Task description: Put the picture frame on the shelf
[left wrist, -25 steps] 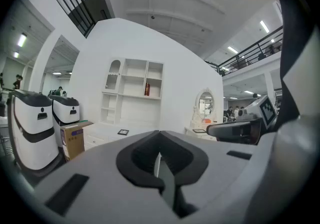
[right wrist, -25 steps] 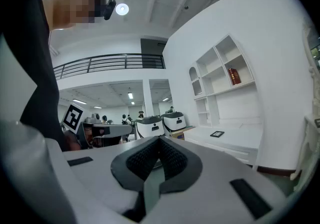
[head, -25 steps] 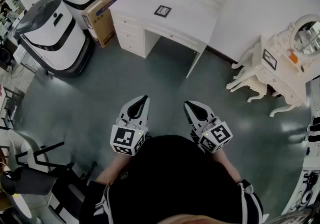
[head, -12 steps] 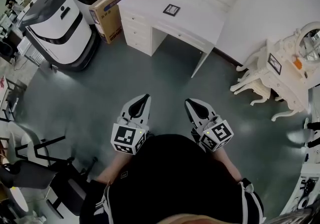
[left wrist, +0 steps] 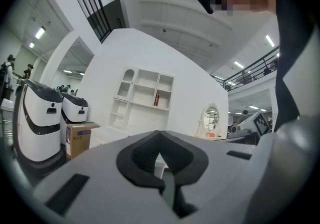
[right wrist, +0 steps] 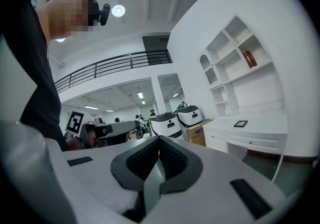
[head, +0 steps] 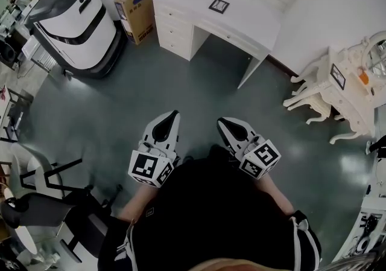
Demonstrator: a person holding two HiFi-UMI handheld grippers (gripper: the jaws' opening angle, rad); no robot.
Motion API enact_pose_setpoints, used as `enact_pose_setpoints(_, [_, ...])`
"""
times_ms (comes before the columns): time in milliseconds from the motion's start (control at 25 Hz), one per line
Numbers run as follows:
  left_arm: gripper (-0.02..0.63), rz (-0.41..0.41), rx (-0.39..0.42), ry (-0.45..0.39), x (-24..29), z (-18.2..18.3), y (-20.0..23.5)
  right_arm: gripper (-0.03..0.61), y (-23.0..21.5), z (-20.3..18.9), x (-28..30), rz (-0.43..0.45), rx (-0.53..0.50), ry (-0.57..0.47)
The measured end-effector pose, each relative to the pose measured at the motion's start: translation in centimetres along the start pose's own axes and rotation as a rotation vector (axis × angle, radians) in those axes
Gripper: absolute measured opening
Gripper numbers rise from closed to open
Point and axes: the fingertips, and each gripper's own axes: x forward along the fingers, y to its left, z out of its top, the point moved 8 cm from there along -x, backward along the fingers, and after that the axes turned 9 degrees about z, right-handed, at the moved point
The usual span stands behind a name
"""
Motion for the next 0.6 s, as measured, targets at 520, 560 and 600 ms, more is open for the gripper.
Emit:
enact_pose_setpoints(520, [0.005, 0.04, 0.019, 0.023, 6.2, -0.1, 3.0, 0.018, -6.7, 1.1, 4.1, 0.018, 0.042, 0.026])
enact_pose_setpoints(560, [0.005, 0.048, 0.017, 0.029, 7.1, -0.2, 3.3, 0.018, -7.6, 1.3, 4.6, 0.025, 0.042, 0.026])
enact_pose_setpoints(600, [0.005, 0.055, 0.014, 0.035, 8.0, -0.2, 3.6, 0.018, -8.5, 1.5, 5.0, 0.031, 0.042, 0.026])
